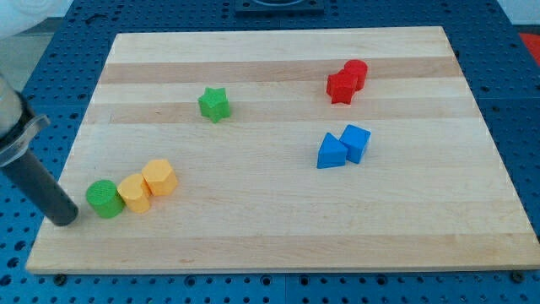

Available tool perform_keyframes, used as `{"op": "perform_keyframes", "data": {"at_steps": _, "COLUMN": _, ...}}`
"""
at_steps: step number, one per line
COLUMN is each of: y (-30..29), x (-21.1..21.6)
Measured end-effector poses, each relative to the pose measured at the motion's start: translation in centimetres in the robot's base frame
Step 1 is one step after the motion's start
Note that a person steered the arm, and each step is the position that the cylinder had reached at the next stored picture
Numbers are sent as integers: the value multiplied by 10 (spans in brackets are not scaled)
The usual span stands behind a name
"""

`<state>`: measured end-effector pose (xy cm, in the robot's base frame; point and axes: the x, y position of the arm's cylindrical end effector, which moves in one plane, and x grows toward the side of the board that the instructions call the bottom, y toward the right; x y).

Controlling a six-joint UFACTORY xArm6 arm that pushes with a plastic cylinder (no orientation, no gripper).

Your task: Slide green circle to the left side of the green star

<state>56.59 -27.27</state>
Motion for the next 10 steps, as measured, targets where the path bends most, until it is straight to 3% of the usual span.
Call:
{"op": "perform_keyframes", "data": {"at_steps": 2, "y": 58, "x": 1}}
{"op": "perform_keyframes", "data": {"at_steps": 5, "y": 30, "x": -82}}
{"op": "perform_keyframes", "data": {"at_steps": 7, "y": -4, "x": -95}}
{"op": "perform_keyframes", "data": {"at_steps": 10, "y": 57, "x": -106}}
